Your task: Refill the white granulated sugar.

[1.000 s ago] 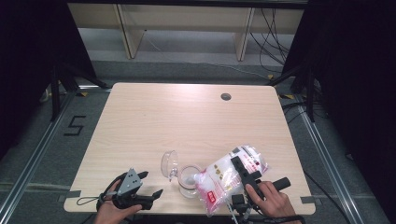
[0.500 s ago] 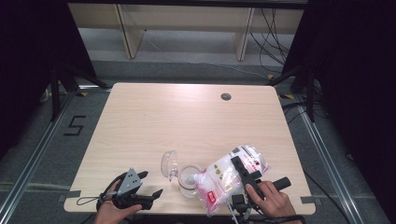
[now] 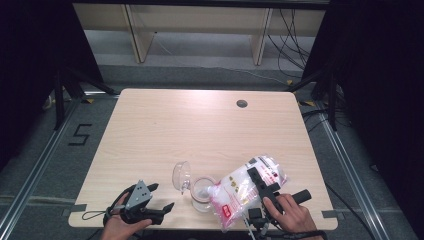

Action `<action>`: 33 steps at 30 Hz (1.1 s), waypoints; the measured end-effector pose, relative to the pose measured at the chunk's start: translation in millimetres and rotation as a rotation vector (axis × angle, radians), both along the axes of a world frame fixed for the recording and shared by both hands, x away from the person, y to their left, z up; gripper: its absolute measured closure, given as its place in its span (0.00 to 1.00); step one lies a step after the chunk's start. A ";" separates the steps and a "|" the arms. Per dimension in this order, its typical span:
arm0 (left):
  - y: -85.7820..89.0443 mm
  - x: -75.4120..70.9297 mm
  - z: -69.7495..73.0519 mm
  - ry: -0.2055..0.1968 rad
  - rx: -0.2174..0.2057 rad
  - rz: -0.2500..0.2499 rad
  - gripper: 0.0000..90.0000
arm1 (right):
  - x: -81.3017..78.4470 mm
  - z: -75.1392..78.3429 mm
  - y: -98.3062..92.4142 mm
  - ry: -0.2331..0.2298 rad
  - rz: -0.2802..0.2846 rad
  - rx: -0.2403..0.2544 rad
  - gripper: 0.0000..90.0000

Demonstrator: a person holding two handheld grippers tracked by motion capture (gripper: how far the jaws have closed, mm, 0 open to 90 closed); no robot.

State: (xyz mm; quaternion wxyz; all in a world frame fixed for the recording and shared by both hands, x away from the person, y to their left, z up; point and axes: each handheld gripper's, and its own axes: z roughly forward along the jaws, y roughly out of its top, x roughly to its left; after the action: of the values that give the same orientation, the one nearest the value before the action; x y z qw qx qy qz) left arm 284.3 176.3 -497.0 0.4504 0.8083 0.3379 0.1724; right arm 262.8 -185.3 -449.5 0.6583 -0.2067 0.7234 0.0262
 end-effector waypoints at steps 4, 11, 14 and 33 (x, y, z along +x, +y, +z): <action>-0.9 -0.2 -0.3 0.002 -0.014 0.002 0.20 | -0.5 -1.6 -0.9 0.010 -0.012 0.014 0.54; -0.8 -0.3 -0.1 0.002 -0.014 0.003 0.20 | -0.4 -0.5 -0.2 -0.001 -0.002 0.005 0.54; 0.6 1.2 0.7 -0.017 0.003 -0.012 0.20 | -0.2 -0.3 -0.1 0.000 0.000 0.002 0.54; -1.0 0.1 0.0 -0.002 -0.012 0.001 0.20 | -0.2 -0.8 -1.2 0.010 -0.010 0.008 0.54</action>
State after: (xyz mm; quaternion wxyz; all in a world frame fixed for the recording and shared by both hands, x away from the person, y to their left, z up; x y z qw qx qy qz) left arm 284.3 175.3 -496.9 0.4552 0.8053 0.3389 0.1714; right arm 262.6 -186.5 -450.3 0.6556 -0.2003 0.7276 0.0269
